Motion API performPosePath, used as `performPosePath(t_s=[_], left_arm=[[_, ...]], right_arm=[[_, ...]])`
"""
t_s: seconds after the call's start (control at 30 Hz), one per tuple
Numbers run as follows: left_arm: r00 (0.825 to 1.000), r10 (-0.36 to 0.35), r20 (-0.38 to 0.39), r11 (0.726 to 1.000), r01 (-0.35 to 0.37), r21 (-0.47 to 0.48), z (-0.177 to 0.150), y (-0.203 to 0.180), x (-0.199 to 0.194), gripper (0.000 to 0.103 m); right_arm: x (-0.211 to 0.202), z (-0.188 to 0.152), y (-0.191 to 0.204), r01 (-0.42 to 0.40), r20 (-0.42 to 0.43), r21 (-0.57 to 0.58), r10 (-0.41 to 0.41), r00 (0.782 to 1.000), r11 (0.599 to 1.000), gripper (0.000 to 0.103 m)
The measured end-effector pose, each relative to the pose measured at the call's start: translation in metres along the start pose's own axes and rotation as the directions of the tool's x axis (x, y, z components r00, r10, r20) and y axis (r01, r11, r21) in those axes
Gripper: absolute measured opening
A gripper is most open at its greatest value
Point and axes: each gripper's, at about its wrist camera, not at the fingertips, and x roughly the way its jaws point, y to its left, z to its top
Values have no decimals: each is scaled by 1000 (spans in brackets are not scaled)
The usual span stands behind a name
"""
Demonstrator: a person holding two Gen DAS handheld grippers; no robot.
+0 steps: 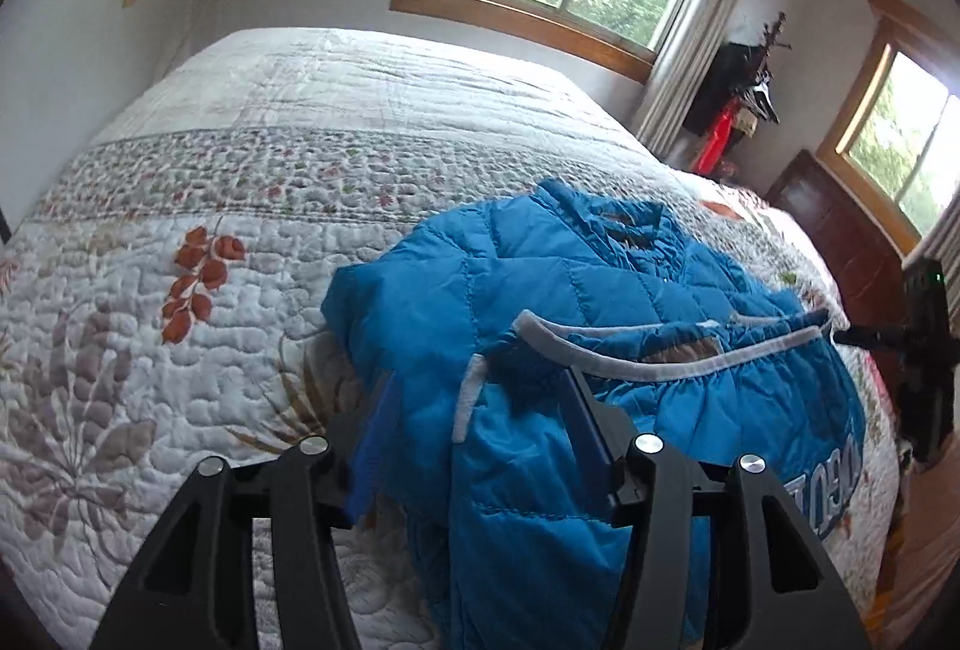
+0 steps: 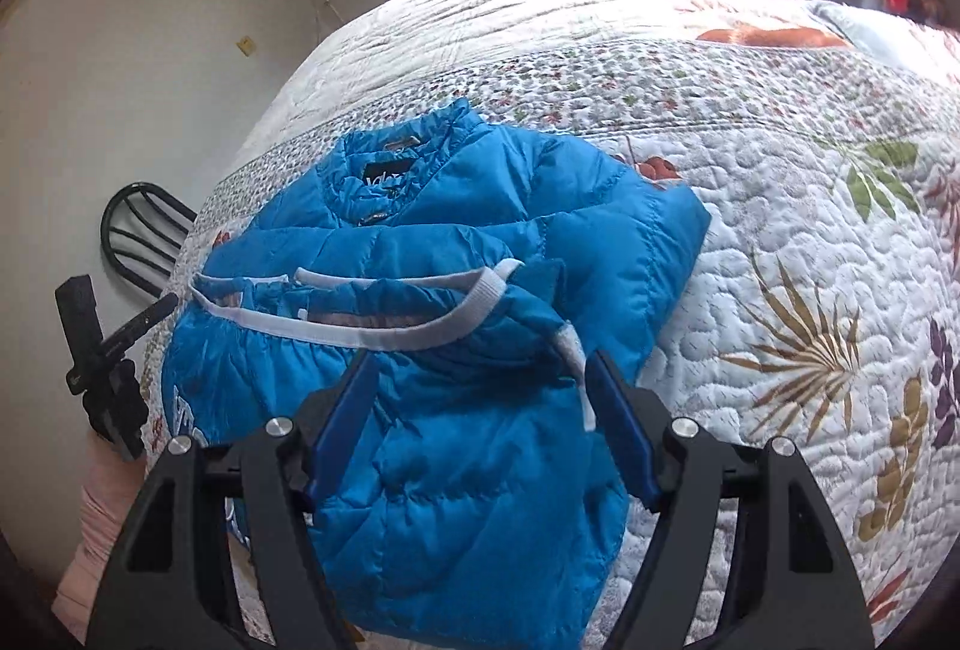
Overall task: Fold large clothes
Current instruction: 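Grasp the folded edge with the PUMA print using both tools and lift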
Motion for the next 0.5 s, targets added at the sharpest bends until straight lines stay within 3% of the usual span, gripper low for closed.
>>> performPosePath(t_s=[0.17, 0.3, 0.33, 0.43, 0.5], left_arm=[[999, 38, -34, 997, -36, 73, 5, -12, 23, 59], [996, 79, -49, 990, -73, 122, 5, -22, 38, 58], [995, 86, -49, 988, -79, 132, 4, -24, 40, 44], [995, 94, -32, 988, -89, 129, 1, -32, 35, 18], [995, 95, 1, 987, -94, 134, -3, -39, 23, 15]], right_arm=[[24, 8, 7, 80, -28, -71, -82, 996, 994, 67], [31, 6, 10, 152, -12, -114, -154, 988, 982, 32], [29, 5, 9, 156, -1, -113, -157, 988, 981, 23], [17, 0, 9, 137, 28, -104, -135, 990, 985, 11], [5, -4, 12, 129, 54, -99, -124, 991, 987, 9]])
